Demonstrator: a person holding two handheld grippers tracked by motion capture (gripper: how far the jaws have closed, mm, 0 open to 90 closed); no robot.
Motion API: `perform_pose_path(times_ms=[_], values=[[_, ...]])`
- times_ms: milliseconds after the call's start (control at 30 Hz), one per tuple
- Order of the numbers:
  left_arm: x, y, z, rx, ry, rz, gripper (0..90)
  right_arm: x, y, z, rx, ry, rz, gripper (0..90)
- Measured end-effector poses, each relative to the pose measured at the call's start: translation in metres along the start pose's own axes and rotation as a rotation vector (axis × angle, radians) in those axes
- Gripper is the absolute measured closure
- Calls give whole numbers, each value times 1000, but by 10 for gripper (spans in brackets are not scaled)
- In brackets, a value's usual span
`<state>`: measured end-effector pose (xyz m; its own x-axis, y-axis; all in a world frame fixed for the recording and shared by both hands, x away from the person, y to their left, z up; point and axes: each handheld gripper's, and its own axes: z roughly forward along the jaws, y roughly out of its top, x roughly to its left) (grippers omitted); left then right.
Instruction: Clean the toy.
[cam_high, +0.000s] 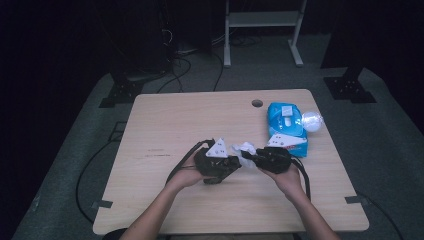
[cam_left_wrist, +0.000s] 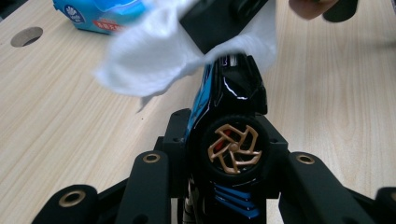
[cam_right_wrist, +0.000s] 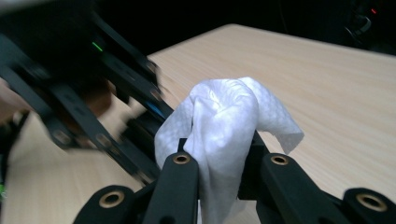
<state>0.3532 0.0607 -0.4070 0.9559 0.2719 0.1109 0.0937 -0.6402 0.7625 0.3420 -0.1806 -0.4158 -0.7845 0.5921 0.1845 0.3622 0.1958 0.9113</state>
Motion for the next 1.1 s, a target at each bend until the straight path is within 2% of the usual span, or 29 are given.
perform_pose_path(times_ms=[33, 133, 267, 367, 433, 567, 700, 833, 1100], values=[[1, 0, 0, 2, -1, 1, 643, -3, -4, 0, 4, 4, 21, 806], [0, 0, 1, -1, 2, -4, 643, -4, -5, 1, -11, 21, 42, 806], [-1, 1, 1, -6, 8, 1, 644, 5, 6, 0, -51, 52, 21, 805], [0, 0, -1, -9, 9, -1, 645, 4, 5, 1, -54, 49, 24, 806], [2, -1, -3, -16, 9, -7, 645, -1, -1, 1, -32, 37, 36, 806], [2, 0, -3, -23, 9, -8, 646, -10, -18, 6, 2, 34, 98, 805], [2, 1, -4, -34, 15, -8, 648, -12, -29, 16, 34, 48, 138, 806], [1, 4, -7, -66, 20, -8, 653, -12, -26, 13, 6, 72, 172, 807], [-1, 8, -6, -120, 9, -13, 660, -10, -16, -1, -49, 73, 173, 807]])
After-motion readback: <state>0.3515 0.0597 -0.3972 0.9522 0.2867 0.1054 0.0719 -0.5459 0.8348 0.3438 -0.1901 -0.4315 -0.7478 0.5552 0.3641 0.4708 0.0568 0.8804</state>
